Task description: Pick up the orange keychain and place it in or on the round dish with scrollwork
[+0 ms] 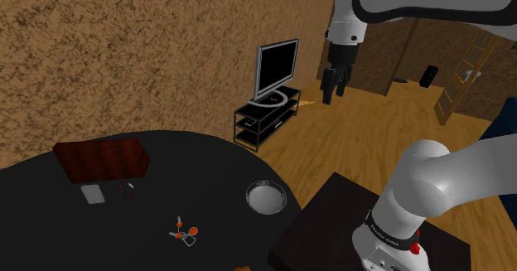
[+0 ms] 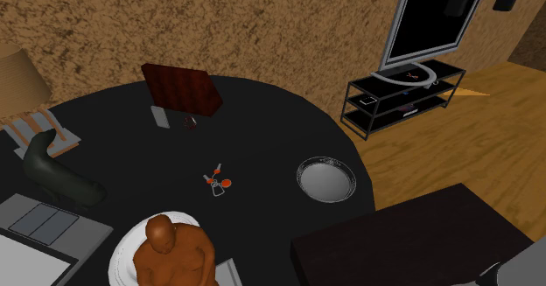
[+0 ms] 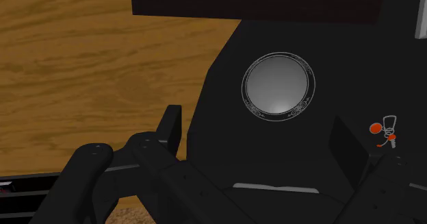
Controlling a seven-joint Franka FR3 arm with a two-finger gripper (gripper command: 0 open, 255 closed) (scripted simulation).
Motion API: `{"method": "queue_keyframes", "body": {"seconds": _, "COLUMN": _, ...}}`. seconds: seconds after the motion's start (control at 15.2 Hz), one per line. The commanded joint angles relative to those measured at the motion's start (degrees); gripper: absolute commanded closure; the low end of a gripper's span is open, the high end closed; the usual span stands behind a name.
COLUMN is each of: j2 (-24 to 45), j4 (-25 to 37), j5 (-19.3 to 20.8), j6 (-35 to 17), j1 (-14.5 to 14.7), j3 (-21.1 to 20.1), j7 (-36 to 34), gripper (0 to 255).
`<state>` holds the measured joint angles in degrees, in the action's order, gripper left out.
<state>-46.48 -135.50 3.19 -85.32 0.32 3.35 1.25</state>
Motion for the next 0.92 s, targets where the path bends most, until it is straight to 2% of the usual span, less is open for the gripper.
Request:
{"method": "queue_keyframes", "body": {"seconds": 0.0, "j2": 0.0, "j4": 0.0, "j5": 0.0, "j6": 0.0, "j1": 0.0, "j3": 0.0, "j7": 0.0, "gripper": 0}}
{"method": "queue_keyframes", "body": {"seconds": 0.4, "j2": 3.67, "j4": -5.99, "j5": -3.87, "j6": -9.96, "j1": 1.74, "j3": -4.87, "j7": -6.37, "gripper": 0}}
{"method": "queue_keyframes", "body": {"seconds": 0.86, "j2": 12.17, "j4": -9.42, "j5": -7.58, "j6": -22.49, "j1": 3.88, "j3": -10.66, "j7": -13.43, "gripper": 0}}
